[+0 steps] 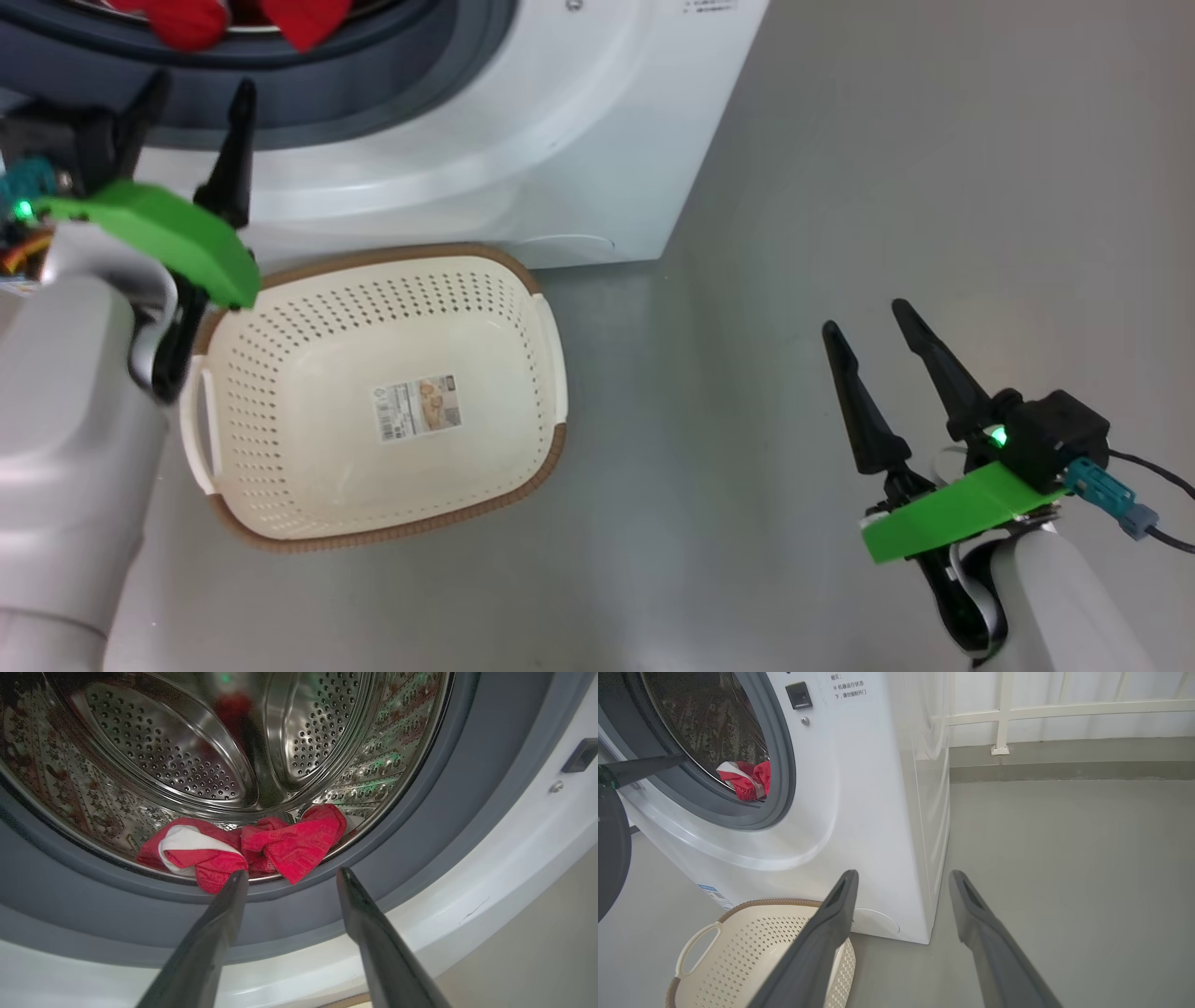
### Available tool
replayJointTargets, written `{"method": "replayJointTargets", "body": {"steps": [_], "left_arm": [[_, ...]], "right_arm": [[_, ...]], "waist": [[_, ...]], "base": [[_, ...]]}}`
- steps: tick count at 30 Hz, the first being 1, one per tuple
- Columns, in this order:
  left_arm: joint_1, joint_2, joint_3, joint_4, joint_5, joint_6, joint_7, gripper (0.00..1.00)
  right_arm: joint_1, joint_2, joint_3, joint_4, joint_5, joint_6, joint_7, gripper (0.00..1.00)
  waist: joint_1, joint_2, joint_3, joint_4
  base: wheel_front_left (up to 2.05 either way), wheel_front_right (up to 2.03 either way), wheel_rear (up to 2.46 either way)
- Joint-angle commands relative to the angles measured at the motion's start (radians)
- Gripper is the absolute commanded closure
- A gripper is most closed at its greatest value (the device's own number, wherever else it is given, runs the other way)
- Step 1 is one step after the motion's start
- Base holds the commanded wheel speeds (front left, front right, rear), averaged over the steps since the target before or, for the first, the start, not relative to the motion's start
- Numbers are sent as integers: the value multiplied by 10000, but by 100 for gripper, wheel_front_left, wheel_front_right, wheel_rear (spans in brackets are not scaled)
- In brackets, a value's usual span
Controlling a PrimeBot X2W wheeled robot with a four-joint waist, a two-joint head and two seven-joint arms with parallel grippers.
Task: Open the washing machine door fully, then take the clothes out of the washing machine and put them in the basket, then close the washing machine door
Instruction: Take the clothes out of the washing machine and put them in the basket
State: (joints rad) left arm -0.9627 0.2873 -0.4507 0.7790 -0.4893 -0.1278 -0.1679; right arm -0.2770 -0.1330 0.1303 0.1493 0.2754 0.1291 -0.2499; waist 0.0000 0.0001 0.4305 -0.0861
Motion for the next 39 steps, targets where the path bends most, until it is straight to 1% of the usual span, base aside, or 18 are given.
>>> {"method": "replayJointTargets", "body": {"steps": [1,5,6,11,16,23,30,35,39], "left_arm": [[-634,493,26,118,-94,-29,130,0],[-1685,616,-537,804,-215,-29,382,0],[-1685,616,-537,804,-215,-29,382,0],[-2672,787,-1034,1706,-534,-29,610,0],[-3393,997,-1789,2219,-702,-29,734,0],[-4219,1416,-2682,2693,-997,-29,691,0],[-5014,1896,-3523,3296,-1047,-29,532,0],[-5188,2044,-4144,3607,-953,-29,500,0],[-5265,2123,-4435,3828,-1082,-29,478,0]], "right_arm": [[-210,75,312,-234,-136,16,-118,0],[-522,169,593,-170,-139,16,-118,0],[-522,169,593,-170,-139,16,-118,0],[-958,299,1030,-134,-114,16,-118,0],[-1248,405,1317,-169,-100,16,-118,0],[-1412,572,1535,-151,-91,16,-118,0],[-1451,724,1764,-147,-33,16,-118,0],[-1455,771,1882,-170,-9,16,-118,0],[-1464,792,1923,-197,-18,16,-118,0]], "waist": [[0,-1,334,-297],[0,-1,636,-511],[0,-1,636,-511],[0,-1,939,-829],[0,-1,1280,-1151],[0,-1,1725,-1604],[0,-1,2025,-2057],[0,-1,2079,-2240],[0,-1,2119,-2313]], "base": [[0,0,0],[0,0,0],[0,0,0],[0,0,0],[0,0,0],[0,0,0],[0,0,0],[0,0,0],[0,0,0]]}}
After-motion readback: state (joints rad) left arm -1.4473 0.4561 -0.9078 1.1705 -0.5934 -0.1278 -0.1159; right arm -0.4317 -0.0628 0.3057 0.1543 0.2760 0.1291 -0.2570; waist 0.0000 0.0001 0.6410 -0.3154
